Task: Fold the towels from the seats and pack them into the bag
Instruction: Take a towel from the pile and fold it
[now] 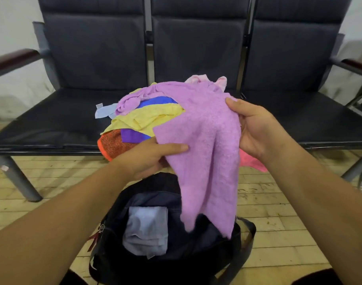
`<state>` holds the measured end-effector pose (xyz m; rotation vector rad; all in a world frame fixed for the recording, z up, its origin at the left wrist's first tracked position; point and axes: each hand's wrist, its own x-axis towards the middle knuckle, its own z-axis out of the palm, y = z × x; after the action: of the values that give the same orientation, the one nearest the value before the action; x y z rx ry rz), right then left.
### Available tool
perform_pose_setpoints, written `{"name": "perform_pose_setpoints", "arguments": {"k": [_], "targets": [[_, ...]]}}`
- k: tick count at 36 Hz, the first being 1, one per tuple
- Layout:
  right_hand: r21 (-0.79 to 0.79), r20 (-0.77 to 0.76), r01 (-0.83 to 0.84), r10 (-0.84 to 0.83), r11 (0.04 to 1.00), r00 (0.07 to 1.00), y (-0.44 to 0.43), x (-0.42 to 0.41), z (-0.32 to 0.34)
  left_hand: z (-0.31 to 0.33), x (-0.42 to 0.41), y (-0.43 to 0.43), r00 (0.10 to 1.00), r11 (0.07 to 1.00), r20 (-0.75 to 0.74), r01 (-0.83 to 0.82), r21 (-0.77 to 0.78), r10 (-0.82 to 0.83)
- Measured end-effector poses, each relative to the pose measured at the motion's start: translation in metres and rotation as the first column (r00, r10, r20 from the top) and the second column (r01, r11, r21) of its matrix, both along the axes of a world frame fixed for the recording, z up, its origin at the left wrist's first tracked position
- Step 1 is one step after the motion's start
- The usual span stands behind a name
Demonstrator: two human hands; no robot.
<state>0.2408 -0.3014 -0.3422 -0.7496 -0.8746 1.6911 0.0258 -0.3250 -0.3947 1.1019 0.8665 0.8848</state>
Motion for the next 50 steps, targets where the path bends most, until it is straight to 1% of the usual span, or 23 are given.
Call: {"name": "perform_pose_setpoints", "arguments": {"k": [3,6,9,13,15,17,18,19,20,23,25,27,31,34,37,39,41,42,43,46,47,48,50], "targets": [[-0.089,0.036,0.003,0.001,0.996,0.999,0.005,0.005,-0.004,0.003,0.008,-0.001,0.967,0.983,0.250,-0.008,-0.182,0.054],[-0.180,0.138,0.046,-0.022,0.983,0.990,0.008,0.009,-0.011,0.010,0.015,-0.006,0.907,0.979,0.416,0.029,-0.204,0.060],[-0.223,0.150,-0.029,0.064,0.974,0.987,0.006,0.010,-0.020,0.012,0.021,-0.007,0.869,0.978,0.474,-0.050,-0.202,0.143],[-0.186,0.143,-0.259,0.286,0.948,0.947,-0.002,0.013,-0.036,0.019,0.016,-0.003,0.818,0.967,0.522,-0.161,-0.197,0.242],[-0.187,0.139,-0.394,0.421,0.900,0.896,-0.006,0.014,-0.040,0.022,0.013,-0.001,0.810,0.962,0.521,-0.199,-0.187,0.269],[-0.175,0.228,-0.459,0.489,0.871,0.842,-0.008,0.012,-0.041,0.025,0.009,0.001,0.813,0.960,0.509,-0.232,-0.160,0.281],[-0.168,0.275,-0.456,0.485,0.874,0.830,-0.008,0.010,-0.041,0.026,0.007,0.001,0.819,0.958,0.498,-0.237,-0.160,0.285],[-0.154,0.290,-0.440,0.466,0.885,0.836,-0.008,0.008,-0.039,0.027,0.005,0.003,0.821,0.955,0.489,-0.240,-0.173,0.295],[-0.137,0.266,-0.419,0.441,0.898,0.857,-0.009,0.006,-0.037,0.026,0.003,0.005,0.821,0.950,0.480,-0.246,-0.193,0.310],[-0.079,0.098,-0.354,0.361,0.932,0.927,-0.009,-0.001,-0.031,0.024,-0.004,0.009,0.838,0.947,0.450,-0.228,-0.227,0.309],[-0.042,0.012,-0.333,0.333,0.942,0.943,-0.010,-0.006,-0.025,0.023,-0.006,0.010,0.885,0.966,0.413,-0.129,-0.222,0.213],[-0.026,-0.058,-0.323,0.321,0.946,0.945,-0.012,-0.009,-0.019,0.020,-0.007,0.008,0.935,0.974,0.339,-0.027,-0.226,0.104],[0.002,-0.159,-0.200,0.198,0.980,0.967,-0.009,-0.009,-0.013,0.011,-0.001,0.002,0.979,0.981,0.204,0.061,-0.186,-0.022],[-0.007,-0.178,-0.118,0.115,0.993,0.977,-0.004,-0.004,-0.014,0.006,0.001,-0.001,0.986,0.989,0.157,0.083,-0.124,-0.063],[-0.051,-0.113,-0.079,0.072,0.996,0.991,-0.003,0.000,-0.016,0.003,0.005,0.001,0.994,0.999,0.101,0.043,-0.025,-0.040],[-0.112,0.027,-0.030,0.033,0.993,0.999,-0.003,0.000,-0.016,0.007,0.008,-0.001,0.990,1.000,0.136,-0.027,-0.015,0.028],[-0.171,0.191,0.037,-0.004,0.984,0.982,0.000,0.001,-0.017,0.011,0.009,-0.003,0.980,0.998,0.188,-0.060,-0.029,0.064],[-0.186,0.238,0.063,-0.017,0.980,0.971,0.001,0.001,-0.018,0.012,0.009,-0.003,0.975,0.996,0.206,-0.076,-0.039,0.083],[-0.188,0.238,0.064,-0.018,0.980,0.971,0.000,0.001,-0.017,0.014,0.010,-0.004,0.968,0.994,0.225,-0.099,-0.057,0.109],[-0.160,0.036,-0.023,0.029,0.987,0.999,-0.002,0.003,-0.015,0.021,0.013,-0.005,0.932,0.979,0.303,-0.177,-0.105,0.201],[-0.162,-0.005,-0.063,0.063,0.985,0.998,-0.002,0.004,-0.015,0.023,0.015,-0.005,0.917,0.975,0.332,-0.191,-0.116,0.219],[-0.176,0.006,-0.107,0.110,0.978,0.994,-0.002,0.004,-0.017,0.025,0.016,-0.005,0.906,0.972,0.354,-0.202,-0.121,0.232],[-0.196,0.117,-0.180,0.205,0.964,0.972,-0.003,0.004,-0.024,0.027,0.016,-0.004,0.898,0.966,0.356,-0.228,-0.122,0.257]]}}
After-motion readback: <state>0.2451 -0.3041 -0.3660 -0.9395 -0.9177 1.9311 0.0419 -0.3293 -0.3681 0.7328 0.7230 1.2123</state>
